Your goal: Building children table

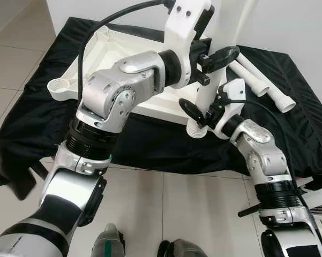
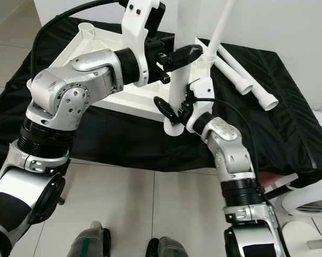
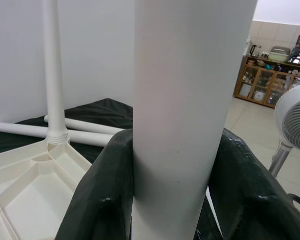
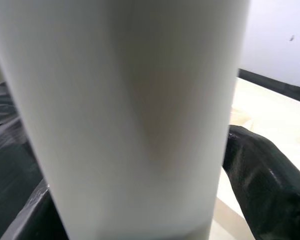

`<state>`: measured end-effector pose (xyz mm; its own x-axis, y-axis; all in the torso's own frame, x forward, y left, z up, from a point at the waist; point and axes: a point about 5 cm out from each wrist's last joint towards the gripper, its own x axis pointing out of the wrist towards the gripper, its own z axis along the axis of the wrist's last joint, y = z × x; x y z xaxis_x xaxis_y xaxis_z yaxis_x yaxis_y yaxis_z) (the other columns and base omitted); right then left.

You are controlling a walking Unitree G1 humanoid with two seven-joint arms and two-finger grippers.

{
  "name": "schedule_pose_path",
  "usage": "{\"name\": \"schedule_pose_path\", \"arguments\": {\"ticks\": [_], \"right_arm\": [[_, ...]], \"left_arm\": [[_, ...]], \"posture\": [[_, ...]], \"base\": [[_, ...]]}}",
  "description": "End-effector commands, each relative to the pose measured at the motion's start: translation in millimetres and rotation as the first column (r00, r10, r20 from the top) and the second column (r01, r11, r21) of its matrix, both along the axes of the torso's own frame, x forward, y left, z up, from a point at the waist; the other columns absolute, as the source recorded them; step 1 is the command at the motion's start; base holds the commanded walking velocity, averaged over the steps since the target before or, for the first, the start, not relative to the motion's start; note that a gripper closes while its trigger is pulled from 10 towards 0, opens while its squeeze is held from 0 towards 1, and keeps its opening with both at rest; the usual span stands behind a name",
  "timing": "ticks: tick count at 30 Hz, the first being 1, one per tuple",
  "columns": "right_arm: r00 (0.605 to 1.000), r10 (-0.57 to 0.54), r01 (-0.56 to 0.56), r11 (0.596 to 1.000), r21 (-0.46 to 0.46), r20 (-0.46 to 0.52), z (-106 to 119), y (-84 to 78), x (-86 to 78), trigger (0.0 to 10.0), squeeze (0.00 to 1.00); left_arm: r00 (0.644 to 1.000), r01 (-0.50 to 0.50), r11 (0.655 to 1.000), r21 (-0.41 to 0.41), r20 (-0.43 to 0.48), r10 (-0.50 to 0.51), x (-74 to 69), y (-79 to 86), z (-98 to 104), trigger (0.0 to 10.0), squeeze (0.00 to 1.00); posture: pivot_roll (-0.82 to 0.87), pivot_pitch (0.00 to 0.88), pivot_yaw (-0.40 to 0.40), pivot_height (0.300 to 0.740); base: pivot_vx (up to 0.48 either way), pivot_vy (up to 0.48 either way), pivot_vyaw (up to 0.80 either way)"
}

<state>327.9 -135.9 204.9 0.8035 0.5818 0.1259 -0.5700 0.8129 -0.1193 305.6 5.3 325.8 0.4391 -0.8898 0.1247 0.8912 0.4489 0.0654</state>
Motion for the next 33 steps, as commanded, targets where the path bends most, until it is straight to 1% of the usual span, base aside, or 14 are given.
{"name": "schedule_pose_path", "arguments": {"ticks": [1,2,4,6,7,9,11,12,14,21,24,27,33], "right_arm": [[0.999,-0.046,0.046,0.999,0.001,0.001,1.6,-1.1,-0.1,10.0,0.00],[0.997,-0.074,0.074,0.997,0.004,-0.003,2.2,0.9,0.2,10.0,0.00],[0.997,-0.074,0.074,0.997,0.004,-0.003,2.2,0.9,0.2,10.0,0.00],[0.986,-0.164,0.164,0.986,0.011,-0.024,2.1,5.6,1.2,10.0,0.00],[0.986,-0.164,0.164,0.986,0.011,-0.024,2.1,5.6,1.2,10.0,0.00],[0.975,-0.219,0.221,0.975,0.021,-0.045,1.6,8.5,1.6,10.0,0.00],[0.975,-0.219,0.221,0.975,0.021,-0.045,1.6,8.5,1.6,10.0,0.00],[0.960,-0.274,0.275,0.961,0.023,-0.059,1.0,10.9,1.3,10.0,0.00],[0.949,-0.309,0.312,0.950,0.027,-0.065,1.8,13.9,0.4,10.0,0.00],[0.940,-0.335,0.337,0.941,0.035,-0.064,6.6,20.7,-1.9,10.0,0.00],[0.936,-0.348,0.350,0.936,0.045,-0.055,16.9,27.9,-4.2,10.0,0.00],[0.935,-0.349,0.352,0.935,0.047,-0.054,17.8,28.0,-4.1,10.0,0.00],[0.929,-0.370,0.371,0.926,0.066,-0.026,32.1,25.3,-4.5,10.0,0.00]], "left_arm": [[0.997,0.065,0.998,-0.003,0.031,-0.065,-5.8,-8.7,6.5,10.0,0.00],[0.998,0.058,0.998,0.001,0.038,-0.058,-5.3,-8.7,7.2,10.0,0.00],[0.998,0.058,0.998,0.001,0.038,-0.058,-5.3,-8.7,7.2,10.0,0.00],[0.998,0.038,0.999,0.006,0.053,-0.038,-3.5,-8.4,8.5,10.0,0.00],[0.998,0.038,0.999,0.006,0.053,-0.038,-3.5,-8.4,8.5,10.0,0.00],[0.998,0.030,1.000,0.006,0.058,-0.030,-2.6,-8.2,9.3,10.0,0.00],[0.998,0.030,1.000,0.006,0.058,-0.030,-2.6,-8.2,9.3,10.0,0.00],[0.998,0.025,1.000,0.005,0.063,-0.025,-1.6,-7.6,10.3,10.0,0.00],[0.998,0.022,1.000,0.005,0.066,-0.022,-1.0,-7.2,11.0,10.0,0.00],[0.997,0.023,1.000,0.005,0.070,-0.023,-0.5,-7.2,11.4,10.0,0.00],[0.997,0.025,1.000,0.006,0.075,-0.025,-0.3,-8.0,11.6,10.0,0.00],[0.997,0.025,1.000,0.006,0.075,-0.026,-0.3,-8.0,11.6,10.0,0.00],[0.997,0.024,1.000,0.012,0.079,-0.025,-0.1,-8.7,11.5,10.0,0.00]], "posture": [[0.09,0.044,-0.104,0.740],[0.09,0.047,-0.105,0.740],[0.09,0.047,-0.105,0.740],[0.09,0.054,-0.106,0.740],[0.09,0.054,-0.106,0.740],[0.09,0.056,-0.105,0.740],[0.09,0.056,-0.105,0.740],[0.09,0.060,-0.104,0.740],[0.09,0.061,-0.103,0.740],[0.08,0.062,-0.102,0.740],[0.09,0.063,-0.102,0.740],[0.09,0.063,-0.102,0.740],[0.08,0.067,-0.102,0.740]], "base": [[0.000,0.000,0.00],[0.000,0.000,0.00],[0.000,0.000,0.00],[0.000,0.000,0.00],[0.000,0.000,0.00],[0.000,0.000,0.00],[0.000,0.000,0.00],[0.000,0.000,0.00],[0.000,0.000,0.00],[0.000,0.000,0.00],[0.000,0.000,0.00],[0.000,0.000,0.00],[0.000,0.000,0.00]]}}
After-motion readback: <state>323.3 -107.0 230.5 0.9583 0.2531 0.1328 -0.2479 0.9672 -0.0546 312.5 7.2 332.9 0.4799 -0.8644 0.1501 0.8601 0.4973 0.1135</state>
